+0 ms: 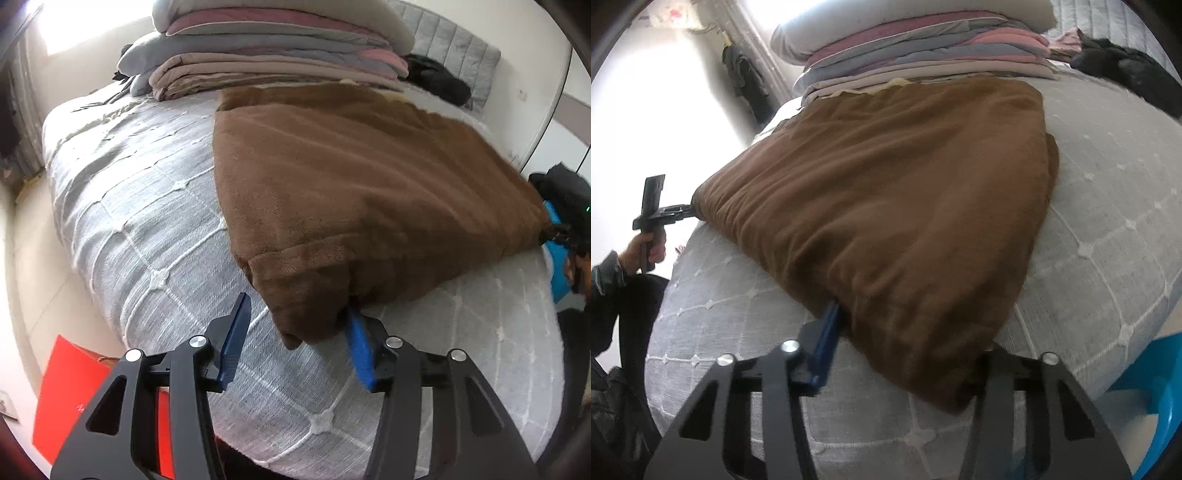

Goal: Fold large clothes

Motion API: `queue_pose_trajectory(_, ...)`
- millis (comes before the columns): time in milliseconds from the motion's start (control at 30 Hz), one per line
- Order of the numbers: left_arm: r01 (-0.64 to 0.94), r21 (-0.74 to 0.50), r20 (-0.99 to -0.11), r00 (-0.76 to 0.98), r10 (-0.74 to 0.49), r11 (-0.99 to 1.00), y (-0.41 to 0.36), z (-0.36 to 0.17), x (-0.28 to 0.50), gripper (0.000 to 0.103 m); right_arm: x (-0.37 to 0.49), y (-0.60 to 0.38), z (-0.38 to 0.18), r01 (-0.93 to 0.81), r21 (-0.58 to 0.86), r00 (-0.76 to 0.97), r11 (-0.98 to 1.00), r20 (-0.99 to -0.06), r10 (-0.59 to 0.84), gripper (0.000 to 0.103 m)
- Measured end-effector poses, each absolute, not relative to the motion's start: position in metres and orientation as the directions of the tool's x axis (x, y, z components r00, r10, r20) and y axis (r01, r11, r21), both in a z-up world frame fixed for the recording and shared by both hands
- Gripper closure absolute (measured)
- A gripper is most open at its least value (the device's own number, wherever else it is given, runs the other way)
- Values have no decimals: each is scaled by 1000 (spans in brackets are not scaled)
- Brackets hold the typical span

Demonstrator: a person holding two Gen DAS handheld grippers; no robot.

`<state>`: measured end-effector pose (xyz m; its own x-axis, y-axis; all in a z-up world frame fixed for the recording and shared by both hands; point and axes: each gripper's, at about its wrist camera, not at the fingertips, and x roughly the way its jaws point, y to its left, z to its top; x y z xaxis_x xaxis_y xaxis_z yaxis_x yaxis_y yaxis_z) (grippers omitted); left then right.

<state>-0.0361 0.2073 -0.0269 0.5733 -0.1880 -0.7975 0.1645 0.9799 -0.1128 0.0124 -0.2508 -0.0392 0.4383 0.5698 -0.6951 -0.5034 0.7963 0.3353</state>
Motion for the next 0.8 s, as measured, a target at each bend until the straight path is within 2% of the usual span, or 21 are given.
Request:
queue_pose_trajectory(133,201,-140,-796,559,-231,970,200,-31,-29,56,14,-249,-40,-478,359,441,802,-692,572,61)
queue_pose_trajectory(167,206,-129,-798,559,-225,970,197,-31,-27,56,17,-253,-40,-458,411,432,788,-672,601,63)
queue_pose_trajectory(233,208,-133,-807,545,-228,969,194,-30,-25,78,21,-267,-43,-407,554,410,726,-600,687,67)
queue_pose_trajectory(333,210,-85,-816,546,-189,974,186,-19,-32,87,17,-276,-45,-372,628,394,684,-560,729,72)
queue_pose_trajectory(400,240,-59,-819,544,-185,969,183,-7,-41,88,12,-278,-38,-377,638,382,672,-554,740,77)
queue_pose_trajectory(567,314,-28,-812,547,-205,949,187,38,-61,90,2,-272,-10,-435,606,348,666,-569,745,81)
queue_pose_trajectory(633,323,-19,-805,556,-207,946,190,53,-70,94,-7,-268,-3,-449,605,342,657,-564,752,82)
queue_pose_trajectory(700,327,-21,-797,565,-214,945,199,69,-87,103,-17,-268,3,-457,617,336,640,-547,767,83)
queue_pose_trajectory(800,317,-32,-778,587,-223,948,221,90,-114,103,-41,-270,4,-455,623,330,637,-546,770,83)
